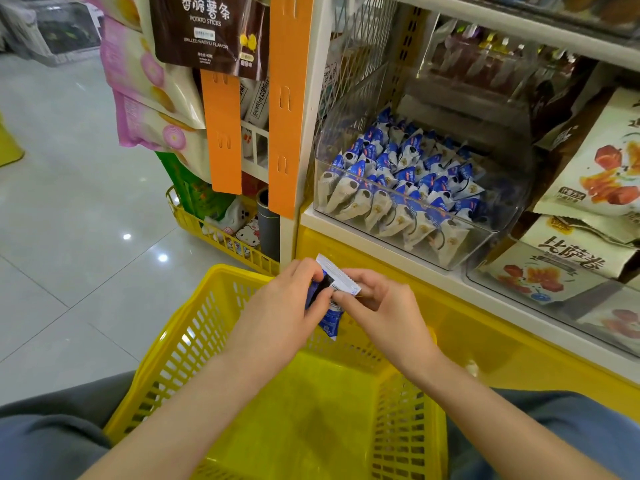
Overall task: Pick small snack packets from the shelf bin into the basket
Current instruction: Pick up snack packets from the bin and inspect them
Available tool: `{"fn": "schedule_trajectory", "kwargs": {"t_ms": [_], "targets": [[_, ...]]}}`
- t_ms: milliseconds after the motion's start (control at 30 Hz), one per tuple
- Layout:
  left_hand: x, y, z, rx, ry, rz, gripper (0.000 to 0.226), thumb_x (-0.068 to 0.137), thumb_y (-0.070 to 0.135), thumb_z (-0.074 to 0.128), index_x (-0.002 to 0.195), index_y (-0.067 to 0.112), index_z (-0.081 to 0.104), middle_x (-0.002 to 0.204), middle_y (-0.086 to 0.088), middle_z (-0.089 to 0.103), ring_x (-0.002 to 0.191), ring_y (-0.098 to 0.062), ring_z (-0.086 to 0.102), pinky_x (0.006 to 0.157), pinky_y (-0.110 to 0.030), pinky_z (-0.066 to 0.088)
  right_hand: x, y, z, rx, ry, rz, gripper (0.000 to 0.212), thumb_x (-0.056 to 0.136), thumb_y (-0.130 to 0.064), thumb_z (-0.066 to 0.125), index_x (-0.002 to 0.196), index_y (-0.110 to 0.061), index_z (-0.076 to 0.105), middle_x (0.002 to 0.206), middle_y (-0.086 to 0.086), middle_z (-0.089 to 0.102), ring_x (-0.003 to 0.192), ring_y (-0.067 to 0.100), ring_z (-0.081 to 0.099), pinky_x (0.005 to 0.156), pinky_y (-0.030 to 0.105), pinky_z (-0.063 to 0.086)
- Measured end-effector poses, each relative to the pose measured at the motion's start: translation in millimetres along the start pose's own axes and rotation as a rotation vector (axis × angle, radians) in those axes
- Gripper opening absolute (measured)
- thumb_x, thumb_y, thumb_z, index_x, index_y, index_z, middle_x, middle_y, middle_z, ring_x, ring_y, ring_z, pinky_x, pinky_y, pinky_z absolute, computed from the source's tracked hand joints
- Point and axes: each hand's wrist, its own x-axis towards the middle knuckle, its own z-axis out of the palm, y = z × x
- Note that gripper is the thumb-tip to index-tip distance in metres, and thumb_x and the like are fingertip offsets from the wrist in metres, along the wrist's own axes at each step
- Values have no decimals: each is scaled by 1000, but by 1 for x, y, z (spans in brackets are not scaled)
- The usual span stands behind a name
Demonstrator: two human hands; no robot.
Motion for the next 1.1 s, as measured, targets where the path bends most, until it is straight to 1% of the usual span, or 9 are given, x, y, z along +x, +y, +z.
{"fn": "schedule_trajectory", "kwargs": {"t_ms": [167,333,400,500,600,700,800,900,1100], "targets": [[2,-4,8,-177,53,-99,14,86,19,62,85,22,49,87,10,50,79,-8,56,68,-27,49,-2,-1,2,-177,43,-162,30,85,-15,65,106,-36,60,95,-31,61,90,-8,62,78,12,50],[5,-7,11,-290,30,-192,27,79,24,70,86,34,46,95,15,40,89,7,48,70,-11,42,2,-3,3,125,95,42,25,84,-3,63,95,-26,60,96,-3,71,85,3,66,79,21,53],[4,-8,8,-232,-3,-166,29,79,19,71,82,33,45,92,15,37,88,5,45,72,-11,39,3,-5,3,257,31,168,21,84,-1,62,97,-16,57,103,8,68,88,12,66,81,27,53],[0,-5,5,-100,-57,-13,25,82,8,67,86,23,48,95,9,37,87,-4,45,77,-17,44,3,-7,3,386,-93,349,24,88,-15,58,111,-8,56,110,9,64,91,16,66,75,29,56],[-3,-1,2,-10,-93,122,24,83,6,65,89,23,49,103,9,39,92,-3,44,75,-24,47,4,-8,1,291,-149,364,27,92,-25,52,114,-10,60,106,6,67,92,12,66,73,29,58],[-2,1,3,73,21,139,27,75,11,74,92,19,55,105,3,46,98,-11,44,77,-29,45,6,-6,-1,234,-75,319,26,95,-21,48,112,-10,63,107,12,68,89,14,62,83,35,53],[-2,2,6,-20,149,-26,38,78,20,70,109,18,48,93,9,43,83,-3,43,75,-14,35,9,-6,-2,370,25,372,26,96,-17,46,114,-6,62,108,23,66,90,21,62,81,34,51],[0,1,10,-222,78,-259,32,87,22,60,114,20,43,79,12,50,70,-1,53,62,-11,40,10,-7,-2,453,-7,404,23,94,-9,48,114,-2,56,110,22,65,94,25,63,85,35,51],[4,1,9,-448,-16,-305,38,91,20,55,128,23,48,97,10,57,82,1,57,66,-6,44,10,-6,-3,403,-106,412,35,89,-8,57,123,-7,48,118,12,63,106,25,62,91,38,48]]}}
